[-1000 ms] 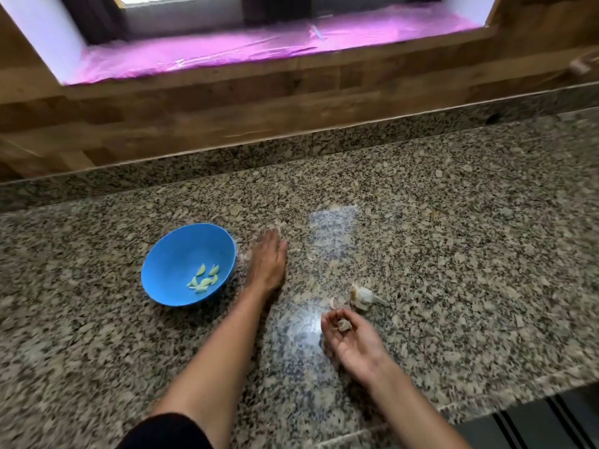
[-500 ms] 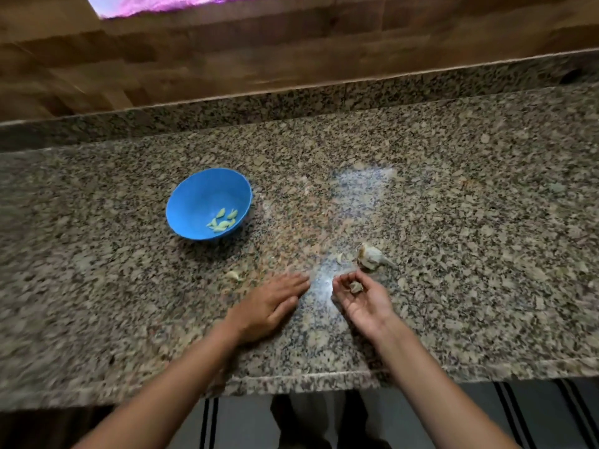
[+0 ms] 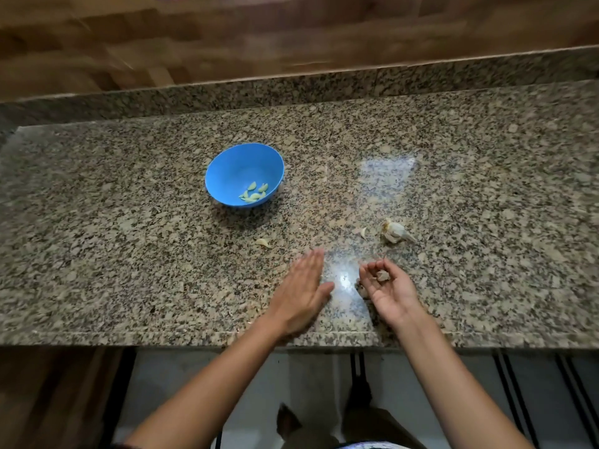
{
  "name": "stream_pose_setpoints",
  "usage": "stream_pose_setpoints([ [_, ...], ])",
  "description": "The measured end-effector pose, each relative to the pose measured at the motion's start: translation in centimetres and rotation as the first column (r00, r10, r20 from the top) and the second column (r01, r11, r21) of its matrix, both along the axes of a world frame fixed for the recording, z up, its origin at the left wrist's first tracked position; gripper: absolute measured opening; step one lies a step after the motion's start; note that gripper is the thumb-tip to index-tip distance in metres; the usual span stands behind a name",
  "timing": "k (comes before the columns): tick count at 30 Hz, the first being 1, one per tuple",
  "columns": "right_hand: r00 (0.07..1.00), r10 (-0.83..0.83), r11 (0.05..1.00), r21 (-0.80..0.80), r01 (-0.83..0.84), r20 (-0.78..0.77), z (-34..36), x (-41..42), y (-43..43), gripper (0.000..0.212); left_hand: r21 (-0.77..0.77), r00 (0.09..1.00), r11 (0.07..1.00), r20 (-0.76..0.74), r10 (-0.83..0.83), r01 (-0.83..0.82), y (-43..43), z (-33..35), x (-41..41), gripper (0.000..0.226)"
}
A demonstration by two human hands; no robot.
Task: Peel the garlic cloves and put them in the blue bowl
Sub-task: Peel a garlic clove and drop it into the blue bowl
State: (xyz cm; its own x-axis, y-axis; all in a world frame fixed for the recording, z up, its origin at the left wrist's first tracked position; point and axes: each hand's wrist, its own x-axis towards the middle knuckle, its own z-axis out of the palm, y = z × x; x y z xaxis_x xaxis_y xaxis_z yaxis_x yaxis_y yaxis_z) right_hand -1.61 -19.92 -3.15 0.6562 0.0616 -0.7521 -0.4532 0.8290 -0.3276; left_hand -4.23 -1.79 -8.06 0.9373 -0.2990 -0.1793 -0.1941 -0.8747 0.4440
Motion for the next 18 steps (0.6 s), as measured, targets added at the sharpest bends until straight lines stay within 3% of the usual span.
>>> stream_pose_setpoints([
  [4,0.996,-0.093,0.994,-0.063,0.094,0.016,0.1,-1.5,0.5,0.025,-0.003,0.948,0.95,0.051,-0.313,0.313,0.0,0.0,1.6,0.058],
  [7,0.991,-0.135,0.989,-0.058,0.134,0.0,0.5,-2.7,1.7,0.028,-0.037,0.883,0.891,0.158,-0.441,0.452,2.9,0.3,0.8,0.046],
  [14,0.992,-0.12,0.993,-0.018,0.119,-0.044,0.5,-5.4,7.1,0.03,0.076,0.845,0.913,0.353,-0.401,0.401,10.2,0.2,-3.3,0.041],
  [18,0.996,-0.032,0.998,-0.05,0.028,-0.081,0.4,-6.6,9.9,0.03,0.118,0.853,0.943,0.403,-0.332,0.312,11.1,0.1,-4.5,0.018],
])
